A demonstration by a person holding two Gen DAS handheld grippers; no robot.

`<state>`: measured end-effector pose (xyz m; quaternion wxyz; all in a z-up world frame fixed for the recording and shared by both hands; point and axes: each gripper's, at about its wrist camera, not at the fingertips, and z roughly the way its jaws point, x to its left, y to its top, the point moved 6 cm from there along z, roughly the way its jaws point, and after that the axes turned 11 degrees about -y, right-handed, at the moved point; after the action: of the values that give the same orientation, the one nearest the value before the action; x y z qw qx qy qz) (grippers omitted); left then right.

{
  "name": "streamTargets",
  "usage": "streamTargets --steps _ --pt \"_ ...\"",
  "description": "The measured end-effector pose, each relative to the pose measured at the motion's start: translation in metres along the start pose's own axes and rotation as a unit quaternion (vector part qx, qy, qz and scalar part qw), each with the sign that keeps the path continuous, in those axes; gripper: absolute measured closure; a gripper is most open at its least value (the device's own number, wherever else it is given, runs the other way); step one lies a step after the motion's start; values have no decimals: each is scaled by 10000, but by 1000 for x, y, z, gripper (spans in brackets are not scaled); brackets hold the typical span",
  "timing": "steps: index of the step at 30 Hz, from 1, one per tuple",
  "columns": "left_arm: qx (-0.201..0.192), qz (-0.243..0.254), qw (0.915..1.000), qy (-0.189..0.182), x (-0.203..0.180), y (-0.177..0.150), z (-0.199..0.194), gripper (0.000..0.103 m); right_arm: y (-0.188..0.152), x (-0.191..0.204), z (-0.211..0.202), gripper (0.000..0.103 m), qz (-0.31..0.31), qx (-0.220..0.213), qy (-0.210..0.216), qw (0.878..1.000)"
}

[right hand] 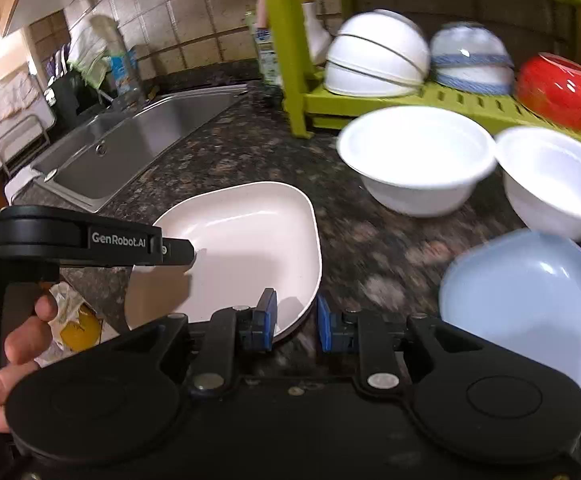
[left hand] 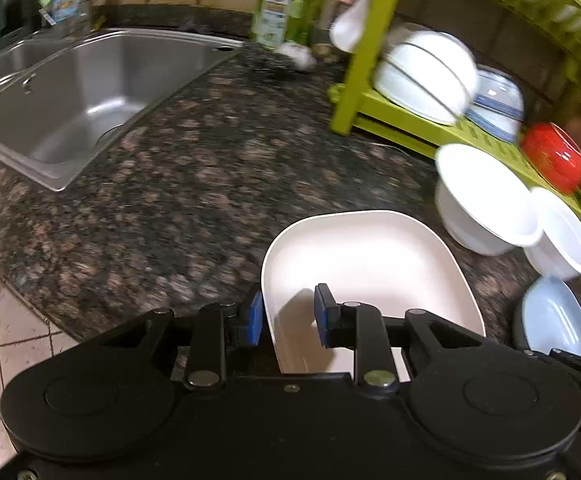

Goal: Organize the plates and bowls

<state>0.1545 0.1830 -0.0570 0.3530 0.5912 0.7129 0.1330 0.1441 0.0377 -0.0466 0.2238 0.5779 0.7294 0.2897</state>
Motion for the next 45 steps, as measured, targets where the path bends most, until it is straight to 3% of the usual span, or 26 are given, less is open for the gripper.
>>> streamTargets --steps 8,17,23,26,35,42,45 --pt "-9 -287 9996 55 18 11 11 69 10 5 18 79 -79 -2 -11 10000" --pt "89 -252 9996 48 17 9 17 69 7 2 26 78 -122 11 -58 9999" --pt "-32 -153 9996 215 18 11 14 62 8 0 24 70 -182 -138 -206 9995" --pt "-144 -105 9994 282 19 12 9 55 10 -1 19 70 -217 -323 -271 9989" --pt "-456 -136 9982 368 16 15 -8 55 16 -14 -17 70 -146 -964 -226 9950" --pt "-682 139 9968 401 -6 12 -21 55 13 -41 -80 70 -416 -1974 -337 9789" --pt "-684 300 9967 302 -22 8 -23 55 10 -63 -102 70 -335 -2195 -452 9740"
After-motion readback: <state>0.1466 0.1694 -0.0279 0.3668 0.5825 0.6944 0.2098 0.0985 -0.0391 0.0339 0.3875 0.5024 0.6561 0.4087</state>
